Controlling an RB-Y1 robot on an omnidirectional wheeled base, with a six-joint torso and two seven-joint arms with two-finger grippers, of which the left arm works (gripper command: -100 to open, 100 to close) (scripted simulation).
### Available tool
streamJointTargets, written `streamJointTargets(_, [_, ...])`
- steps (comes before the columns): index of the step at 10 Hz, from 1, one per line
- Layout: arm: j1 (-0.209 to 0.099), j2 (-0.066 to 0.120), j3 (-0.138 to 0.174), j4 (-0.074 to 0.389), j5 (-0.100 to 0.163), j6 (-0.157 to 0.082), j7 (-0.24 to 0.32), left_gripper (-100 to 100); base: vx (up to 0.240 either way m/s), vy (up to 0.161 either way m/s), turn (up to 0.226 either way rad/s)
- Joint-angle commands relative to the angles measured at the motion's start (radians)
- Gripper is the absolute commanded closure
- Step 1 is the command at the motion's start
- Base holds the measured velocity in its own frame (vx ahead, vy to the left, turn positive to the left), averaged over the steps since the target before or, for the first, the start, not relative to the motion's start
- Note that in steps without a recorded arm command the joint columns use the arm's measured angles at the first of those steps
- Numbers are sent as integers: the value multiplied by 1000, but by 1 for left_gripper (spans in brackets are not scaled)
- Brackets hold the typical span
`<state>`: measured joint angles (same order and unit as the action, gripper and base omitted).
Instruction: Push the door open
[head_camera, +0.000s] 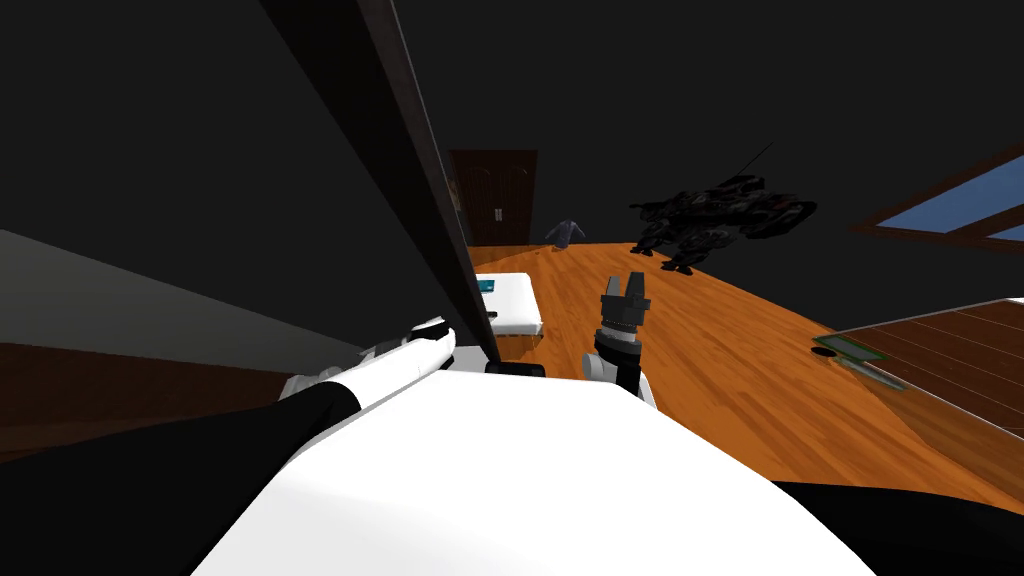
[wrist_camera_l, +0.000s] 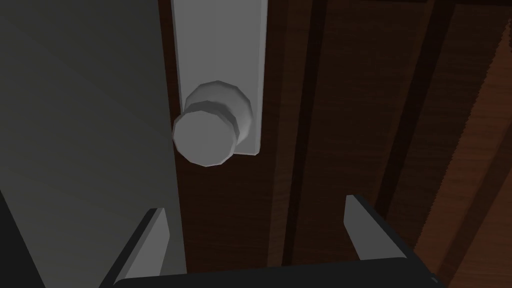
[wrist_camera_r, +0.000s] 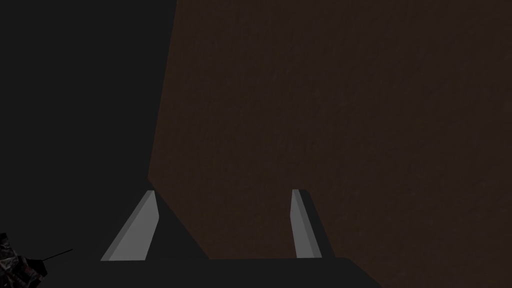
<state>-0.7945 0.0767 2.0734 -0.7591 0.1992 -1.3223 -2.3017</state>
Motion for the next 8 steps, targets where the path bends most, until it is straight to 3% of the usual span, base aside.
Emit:
streamJointTargets(1, [-8,-4,15,2,1,-2,1,-100,-12,1,-5])
streamJointTargets(8, [-8,-4,15,2,1,-2,1,-100,2,-3,7])
